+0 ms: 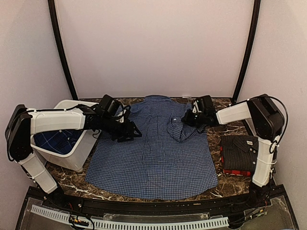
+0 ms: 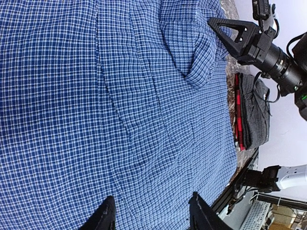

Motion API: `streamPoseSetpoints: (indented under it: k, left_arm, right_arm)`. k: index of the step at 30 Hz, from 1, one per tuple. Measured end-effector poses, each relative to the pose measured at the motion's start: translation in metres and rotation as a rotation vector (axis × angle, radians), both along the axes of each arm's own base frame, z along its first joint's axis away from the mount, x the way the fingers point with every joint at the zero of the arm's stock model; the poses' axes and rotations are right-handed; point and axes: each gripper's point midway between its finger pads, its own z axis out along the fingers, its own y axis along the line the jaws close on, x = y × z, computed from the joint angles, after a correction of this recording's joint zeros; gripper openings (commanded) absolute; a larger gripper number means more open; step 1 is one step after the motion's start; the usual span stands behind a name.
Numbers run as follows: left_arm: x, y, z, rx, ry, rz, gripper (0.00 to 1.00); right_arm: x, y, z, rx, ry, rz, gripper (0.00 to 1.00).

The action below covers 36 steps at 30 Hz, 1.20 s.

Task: Fold and stack the long sleeve shirts
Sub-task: Adjust the sleeve at the center of the board, then pass from the right arm to the left

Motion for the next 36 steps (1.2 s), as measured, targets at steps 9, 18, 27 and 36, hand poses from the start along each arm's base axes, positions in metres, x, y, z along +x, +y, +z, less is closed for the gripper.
streamPoseSetpoints:
  k: [9, 18, 27, 36]
  left_arm:
    - [0.013, -0.013, 0.022, -0.206, 0.053, 0.058, 0.53]
    - [0.031, -0.038, 0.035, -0.42, 0.143, 0.112, 0.64]
    - [0.042, -0.051, 0.003, -0.49, 0.295, 0.193, 0.65]
    - [0.04, -0.057, -0.022, -0.498, 0.384, 0.239, 0.69]
  right_arm:
    - [-0.043, 0.066, 0.068, -0.089, -0.272, 0.216, 0.0]
    - [-0.098, 0.101, 0.05, -0.219, -0.382, 0.402, 0.0]
    - [-0.126, 0.118, 0.038, -0.35, -0.475, 0.492, 0.0]
    - [-0.144, 0.133, 0.028, -0.488, -0.567, 0.552, 0.0]
